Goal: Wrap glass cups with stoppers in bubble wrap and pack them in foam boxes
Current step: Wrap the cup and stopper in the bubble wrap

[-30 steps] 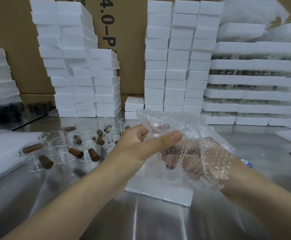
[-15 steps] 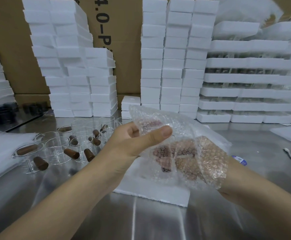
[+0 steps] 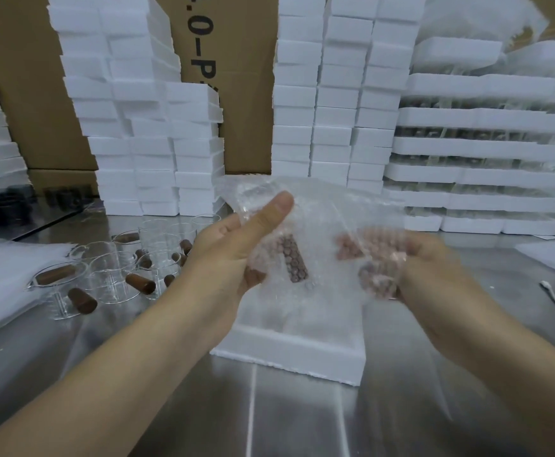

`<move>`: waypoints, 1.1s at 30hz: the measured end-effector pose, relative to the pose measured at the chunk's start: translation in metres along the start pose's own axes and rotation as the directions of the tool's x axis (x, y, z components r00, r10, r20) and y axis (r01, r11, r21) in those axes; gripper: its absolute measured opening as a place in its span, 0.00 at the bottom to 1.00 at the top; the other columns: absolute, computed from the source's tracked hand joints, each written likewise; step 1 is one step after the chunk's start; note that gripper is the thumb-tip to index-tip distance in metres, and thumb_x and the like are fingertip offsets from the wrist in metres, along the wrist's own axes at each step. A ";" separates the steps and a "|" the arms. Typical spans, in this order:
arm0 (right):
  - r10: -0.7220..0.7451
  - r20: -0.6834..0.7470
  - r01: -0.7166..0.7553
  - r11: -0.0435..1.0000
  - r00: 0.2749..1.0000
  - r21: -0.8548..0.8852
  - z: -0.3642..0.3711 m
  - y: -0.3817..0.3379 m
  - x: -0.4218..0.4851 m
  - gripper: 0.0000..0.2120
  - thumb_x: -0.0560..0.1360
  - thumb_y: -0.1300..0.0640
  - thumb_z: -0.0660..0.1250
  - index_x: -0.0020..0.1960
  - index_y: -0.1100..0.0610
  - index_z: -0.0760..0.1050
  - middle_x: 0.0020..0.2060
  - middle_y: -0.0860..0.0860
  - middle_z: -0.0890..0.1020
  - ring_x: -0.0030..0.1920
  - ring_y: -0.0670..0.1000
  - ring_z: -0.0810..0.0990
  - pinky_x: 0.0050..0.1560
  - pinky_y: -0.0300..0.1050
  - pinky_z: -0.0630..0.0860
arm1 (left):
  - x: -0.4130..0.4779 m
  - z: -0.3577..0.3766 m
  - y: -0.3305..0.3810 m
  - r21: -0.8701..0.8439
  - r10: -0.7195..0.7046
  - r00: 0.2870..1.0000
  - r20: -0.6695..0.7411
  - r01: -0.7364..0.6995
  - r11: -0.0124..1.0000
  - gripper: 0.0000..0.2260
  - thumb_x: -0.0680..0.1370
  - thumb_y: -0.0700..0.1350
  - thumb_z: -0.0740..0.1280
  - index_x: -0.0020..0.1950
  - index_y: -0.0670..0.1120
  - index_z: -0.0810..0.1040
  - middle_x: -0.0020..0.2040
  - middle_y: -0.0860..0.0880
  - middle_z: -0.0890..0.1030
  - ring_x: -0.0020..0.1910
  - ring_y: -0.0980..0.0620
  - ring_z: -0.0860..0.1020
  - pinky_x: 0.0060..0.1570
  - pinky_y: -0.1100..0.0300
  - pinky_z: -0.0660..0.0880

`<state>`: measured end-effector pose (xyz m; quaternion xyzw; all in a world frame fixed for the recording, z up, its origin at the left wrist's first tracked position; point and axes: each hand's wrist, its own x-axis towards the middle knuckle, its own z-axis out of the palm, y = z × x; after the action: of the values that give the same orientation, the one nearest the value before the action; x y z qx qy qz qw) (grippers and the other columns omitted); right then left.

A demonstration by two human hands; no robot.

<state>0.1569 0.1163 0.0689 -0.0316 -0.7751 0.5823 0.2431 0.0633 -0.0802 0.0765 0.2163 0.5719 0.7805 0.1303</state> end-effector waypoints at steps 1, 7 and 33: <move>-0.024 -0.076 0.029 0.998 0.997 0.059 -0.001 -0.004 -0.001 0.12 0.84 0.50 0.65 0.53 0.41 0.87 0.53 0.44 0.88 0.46 0.48 0.84 0.49 0.46 0.79 | 0.001 -0.002 0.002 -0.019 -0.010 1.000 -0.016 0.010 1.000 0.29 0.65 0.65 0.80 0.61 0.50 0.88 0.57 0.55 0.89 0.54 0.54 0.86 0.49 0.60 0.75; 0.035 0.220 -0.109 0.934 0.975 0.339 0.006 -0.016 -0.013 0.48 0.54 0.21 0.78 0.71 0.19 0.62 0.75 0.42 0.73 0.71 0.61 0.77 0.49 0.67 0.84 | 0.001 -0.006 0.004 -0.005 -0.043 0.999 -0.010 0.043 0.999 0.38 0.67 0.66 0.81 0.70 0.46 0.83 0.65 0.35 0.83 0.57 0.37 0.83 0.66 0.42 0.79; 0.010 0.062 -0.027 0.960 0.998 0.278 0.007 -0.014 -0.009 0.12 0.74 0.64 0.77 0.56 0.54 0.84 0.46 0.55 0.86 0.32 0.51 0.78 0.28 0.39 0.74 | -0.004 0.003 -0.010 0.160 -0.073 0.992 0.102 0.056 0.986 0.46 0.67 0.66 0.82 0.74 0.37 0.75 0.67 0.36 0.82 0.67 0.41 0.83 0.60 0.37 0.83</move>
<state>0.1653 0.1024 0.0767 0.0134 -0.6922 0.6884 0.2162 0.0674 -0.0764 0.0668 0.2491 0.6302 0.7157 0.1689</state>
